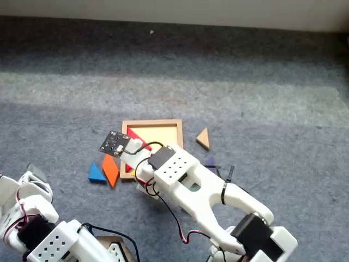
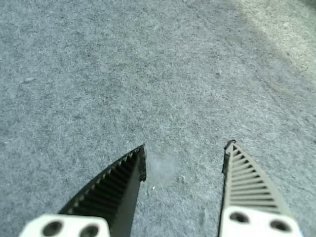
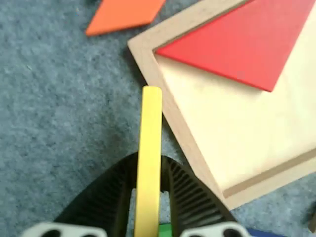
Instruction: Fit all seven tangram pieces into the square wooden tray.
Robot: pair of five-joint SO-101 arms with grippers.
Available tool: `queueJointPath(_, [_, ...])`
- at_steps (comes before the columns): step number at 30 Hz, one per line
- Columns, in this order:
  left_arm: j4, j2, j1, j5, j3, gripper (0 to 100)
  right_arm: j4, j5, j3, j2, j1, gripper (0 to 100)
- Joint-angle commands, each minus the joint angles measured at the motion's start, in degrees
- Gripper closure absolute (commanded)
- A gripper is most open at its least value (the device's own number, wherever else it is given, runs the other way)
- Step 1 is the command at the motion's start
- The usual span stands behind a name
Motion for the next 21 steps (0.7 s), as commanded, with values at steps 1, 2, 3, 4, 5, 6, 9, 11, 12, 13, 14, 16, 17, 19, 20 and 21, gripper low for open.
queueJointPath(1, [-0.35,-0.40,-0.04,0.53,-0.75,75,0.31,0.97,-1.01,-8.04,3.82,99.3])
queueJointPath(2, [-0.35,-0.40,-0.04,0.53,-0.75,75,0.22,1.14,-1.01,-8.66,4.09,99.3])
queueJointPath(3, [-0.35,-0.40,-0.04,0.53,-0.75,75,0.13,1.23,-1.01,-8.75,4.18,99.3])
queueJointPath(4, [-0.35,-0.40,-0.04,0.53,-0.75,75,-0.04,1.67,-1.01,-8.48,4.18,99.3])
queueJointPath(5, [-0.35,-0.40,-0.04,0.53,-0.75,75,0.13,3.43,-1.01,-7.87,4.09,99.3])
queueJointPath(6, [-0.35,-0.40,-0.04,0.53,-0.75,75,0.40,5.89,-1.01,-7.08,4.09,99.3])
queueJointPath(9, [-0.35,-0.40,-0.04,0.35,-0.75,75,0.75,12.66,-2.77,-3.65,4.09,99.3])
queueJointPath(11, [-0.35,-0.40,-0.04,0.35,-0.75,75,3.91,16.00,-5.49,-1.10,4.00,99.3])
queueJointPath(12, [-0.35,-0.40,-0.04,0.35,-0.75,75,6.11,17.49,-7.60,0.13,3.91,99.3])
queueJointPath(13, [-0.35,-0.40,-0.04,0.35,-0.75,75,8.75,18.99,-9.80,1.19,3.56,99.3])
queueJointPath(14, [-0.35,-0.40,-0.04,0.35,-0.75,75,11.30,20.31,-12.35,2.33,3.12,99.3])
queueJointPath(16, [-0.35,-0.40,-0.04,0.35,-0.75,75,14.64,22.51,-16.48,4.44,2.77,99.3])
queueJointPath(17, [-0.35,-0.40,-0.04,0.35,-0.75,75,15.34,23.38,-18.42,5.58,2.68,99.3])
queueJointPath(19, [-0.35,-0.40,-0.04,0.35,-0.75,75,15.34,24.79,-21.41,8.13,2.77,99.3])
queueJointPath(20, [-0.35,-0.40,-0.04,0.35,-0.75,75,15.34,25.67,-22.46,9.63,2.95,99.3])
queueJointPath(21, [-0.35,-0.40,-0.04,0.35,-0.75,75,15.52,26.46,-23.34,11.21,3.03,99.3])
